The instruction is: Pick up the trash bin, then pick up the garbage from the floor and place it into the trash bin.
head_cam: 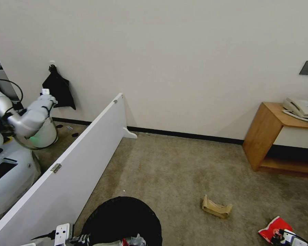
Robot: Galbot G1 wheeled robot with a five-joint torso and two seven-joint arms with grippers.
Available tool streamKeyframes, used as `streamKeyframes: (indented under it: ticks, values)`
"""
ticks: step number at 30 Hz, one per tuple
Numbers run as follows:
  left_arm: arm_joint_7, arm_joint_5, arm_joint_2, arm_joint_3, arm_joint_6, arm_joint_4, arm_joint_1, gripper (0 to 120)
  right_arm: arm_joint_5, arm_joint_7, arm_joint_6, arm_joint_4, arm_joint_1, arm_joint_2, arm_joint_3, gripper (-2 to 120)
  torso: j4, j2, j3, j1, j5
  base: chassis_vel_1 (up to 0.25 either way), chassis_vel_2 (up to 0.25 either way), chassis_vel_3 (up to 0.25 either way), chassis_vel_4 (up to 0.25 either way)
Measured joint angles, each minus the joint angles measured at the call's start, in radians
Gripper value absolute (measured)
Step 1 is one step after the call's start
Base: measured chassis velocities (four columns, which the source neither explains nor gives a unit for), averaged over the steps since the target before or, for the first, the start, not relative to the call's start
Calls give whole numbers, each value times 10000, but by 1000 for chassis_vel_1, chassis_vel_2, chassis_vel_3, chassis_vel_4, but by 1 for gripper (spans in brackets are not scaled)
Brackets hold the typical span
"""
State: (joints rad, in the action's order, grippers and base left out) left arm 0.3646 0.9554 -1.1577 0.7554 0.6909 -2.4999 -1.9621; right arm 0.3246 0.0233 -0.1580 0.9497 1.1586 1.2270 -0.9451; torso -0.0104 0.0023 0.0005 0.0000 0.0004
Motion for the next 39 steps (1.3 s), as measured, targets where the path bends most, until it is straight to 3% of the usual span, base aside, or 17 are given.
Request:
streamKeyframes:
  ticks: [6, 9, 11, 15, 17, 20, 22, 30, 32, 38, 39]
  values:
    - [11, 69, 58, 6, 0, 0, -13, 4, -37, 228, 277, 943, 598, -80, -66, 0, -6, 0, 0, 0, -1, 0, 0, 0, 0]
    - [20, 92, 95, 6, 3, 0, -20, 4, 201, 387, 485, 2038, 1037, -176, -106, 0, -6, 0, 1, 0, -1, 0, 0, 0, 0]
    - [30, 102, 118, 4, 10, 0, -9, 4, 375, 692, 1038, 3166, 1371, -326, -110, 0, -2, 0, 0, 0, -5, 0, 0, 0, 0]
    - [45, 116, 127, 4, 16, 0, -4, 4, 675, 1214, 1761, 4044, 1595, -514, -78, 0, 0, 0, 0, 0, -4, 0, 0, 0, 0]
    - [93, 195, 135, 9, 35, 0, 0, 4, 1478, 1848, 2495, 4989, 1879, -901, 101, 0, -3, 1, 0, 0, -4, 0, 0, 0, 0]
    - [127, 245, 138, 15, 51, 0, 13, 4, 1781, 2063, 2736, 5373, 1973, -1088, 198, 0, -4, 0, 1, 0, -2, 0, 0, 0, 0]
    - [162, 295, 137, 20, 71, 0, 35, 4, 2494, 2482, 3044, 6330, 2166, -1555, 441, 0, -4, 1, 2, 0, -4, 0, 0, 0, 0]
    - [169, 317, 114, 21, 79, 0, 40, 4, 4604, 3299, 3357, 8488, 2294, -2518, 1225, 0, -3, 0, 2, 0, -4, 0, 0, 0, 0]
    - [190, 387, 109, 48, 96, 0, 46, 4, 5529, 3734, 3467, 9418, 2206, -3155, 1945, 0, -3, 0, 2, 0, -5, 0, 0, 0, 0]
    - [199, 388, 110, 33, 102, 0, 98, 4, 6015, 4115, 3656, 9982, 1903, -3805, 2843, 0, -1, 0, 2, 0, -4, 0, 0, 0, 0]
    - [206, 389, 93, 36, 105, 0, 124, 4, 6265, 4432, 3732, 10204, 1701, -4263, 3321, 0, -3, 0, 2, 0, -2, 0, 0, 0, 0]
